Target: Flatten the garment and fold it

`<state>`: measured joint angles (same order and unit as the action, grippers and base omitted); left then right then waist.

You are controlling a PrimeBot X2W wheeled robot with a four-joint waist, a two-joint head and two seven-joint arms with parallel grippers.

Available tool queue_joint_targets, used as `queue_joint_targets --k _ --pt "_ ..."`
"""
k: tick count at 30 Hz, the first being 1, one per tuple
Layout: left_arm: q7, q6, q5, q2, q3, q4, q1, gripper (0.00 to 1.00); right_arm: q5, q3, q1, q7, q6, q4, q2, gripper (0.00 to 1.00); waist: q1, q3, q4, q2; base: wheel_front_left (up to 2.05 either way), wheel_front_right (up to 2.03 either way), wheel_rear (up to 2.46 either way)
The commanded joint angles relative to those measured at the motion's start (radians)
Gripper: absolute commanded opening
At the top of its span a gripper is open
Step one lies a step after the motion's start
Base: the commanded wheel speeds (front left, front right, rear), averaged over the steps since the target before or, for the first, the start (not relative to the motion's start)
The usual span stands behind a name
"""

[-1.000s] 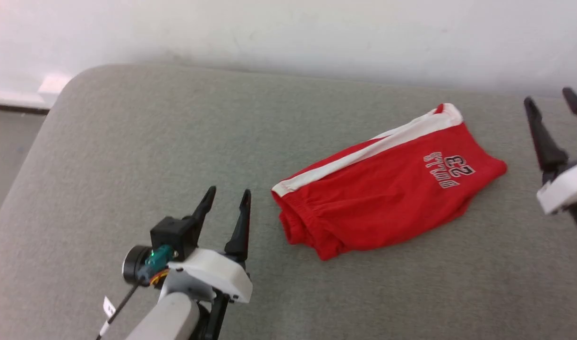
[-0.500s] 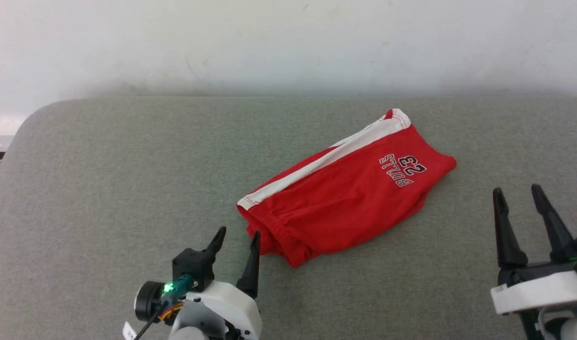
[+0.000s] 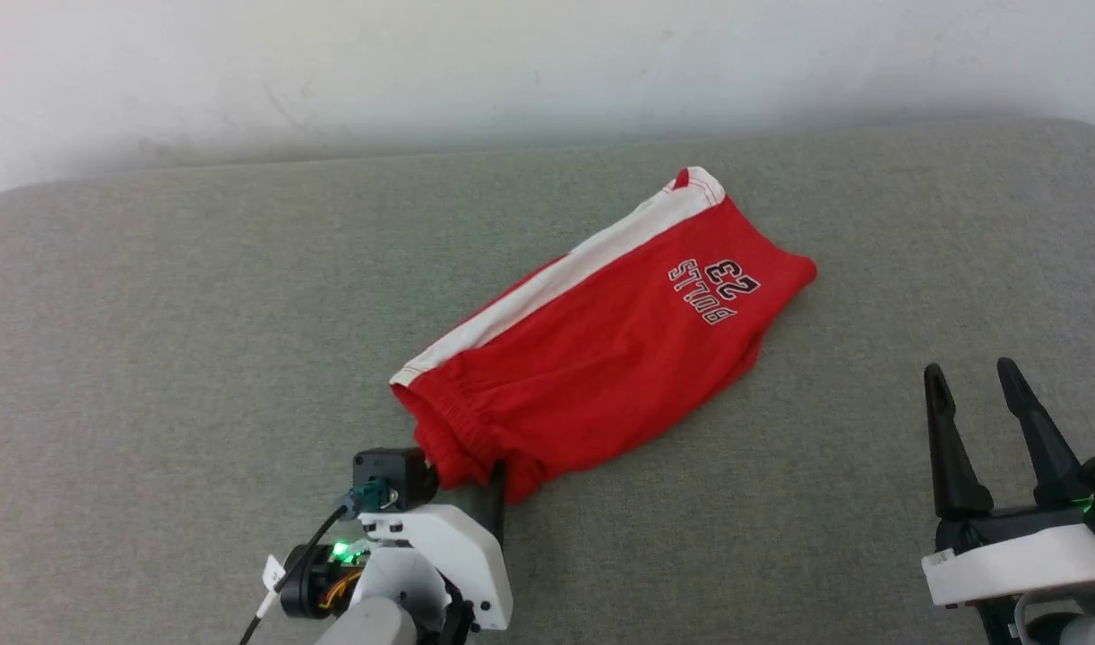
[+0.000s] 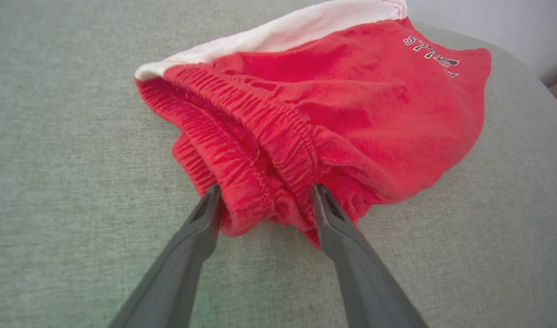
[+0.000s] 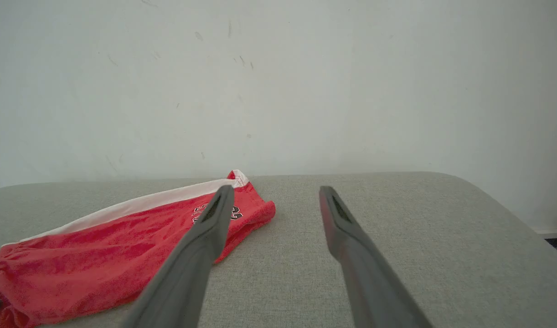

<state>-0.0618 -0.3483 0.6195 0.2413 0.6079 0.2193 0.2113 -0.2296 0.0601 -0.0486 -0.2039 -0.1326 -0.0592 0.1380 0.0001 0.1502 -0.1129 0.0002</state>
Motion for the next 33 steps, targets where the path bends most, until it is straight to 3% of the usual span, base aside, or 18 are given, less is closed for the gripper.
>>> queue_joint_targets --k 1,6,10,11,12,15,19,29,33 --pt "-0.006 -0.011 0.0 0.002 -0.003 0.008 0.012 1.0 -0.006 0.0 0.009 -0.002 0.002 -0.005 -0.005 1.0 -0.0001 0.022 -0.018 -0.0002 0.0 0.0 0.0" --pt "-0.077 -0.055 -0.016 0.012 0.017 0.054 0.02 1.0 -0.016 -0.008 0.025 -0.008 0.002 0.001 -0.013 1.0 -0.0001 0.052 -0.028 -0.0002 0.0 0.0 0.0" --pt "-0.121 -0.027 0.004 -0.005 0.044 0.083 0.022 1.0 -0.026 -0.008 0.04 -0.013 0.002 0.014 -0.016 1.0 -0.0001 0.068 -0.025 -0.0002 0.0 0.0 0.0" --pt "-0.135 -0.015 0.01 -0.009 0.054 0.091 0.022 0.23 -0.026 -0.011 0.046 -0.013 0.002 0.019 -0.013 1.0 -0.0001 0.071 -0.023 -0.0002 0.0 0.0 0.0" --pt "-0.146 -0.002 0.014 -0.013 0.064 0.096 0.024 0.0 -0.027 -0.014 0.052 -0.011 0.002 0.023 -0.009 1.0 -0.0001 0.072 -0.02 -0.0002 0.0 0.0 0.0" --pt "-0.153 0.029 0.019 -0.021 0.084 0.102 0.03 0.0 -0.024 -0.022 0.075 0.002 0.002 0.031 0.015 1.0 -0.0001 0.07 -0.001 -0.0002 0.0 0.0 0.0" --pt "-0.1 0.036 0.003 -0.027 0.084 0.092 0.041 0.0 -0.02 -0.037 0.12 0.071 0.002 0.054 0.069 1.0 -0.0001 0.057 0.042 -0.0002 0.0 0.0 0.0" --pt "-0.007 0.042 -0.05 -0.038 0.099 -0.023 0.092 0.0 -0.116 -0.105 0.392 0.522 0.002 0.269 0.19 1.0 -0.0001 0.088 0.162 -0.0002 0.0 0.0 0.0" --pt "0.001 0.053 -0.064 -0.054 0.121 -0.051 0.113 0.0 -0.167 -0.099 0.523 0.661 0.002 0.424 0.188 1.0 -0.0001 0.112 0.199 -0.0002 0.0 0.0 0.0"
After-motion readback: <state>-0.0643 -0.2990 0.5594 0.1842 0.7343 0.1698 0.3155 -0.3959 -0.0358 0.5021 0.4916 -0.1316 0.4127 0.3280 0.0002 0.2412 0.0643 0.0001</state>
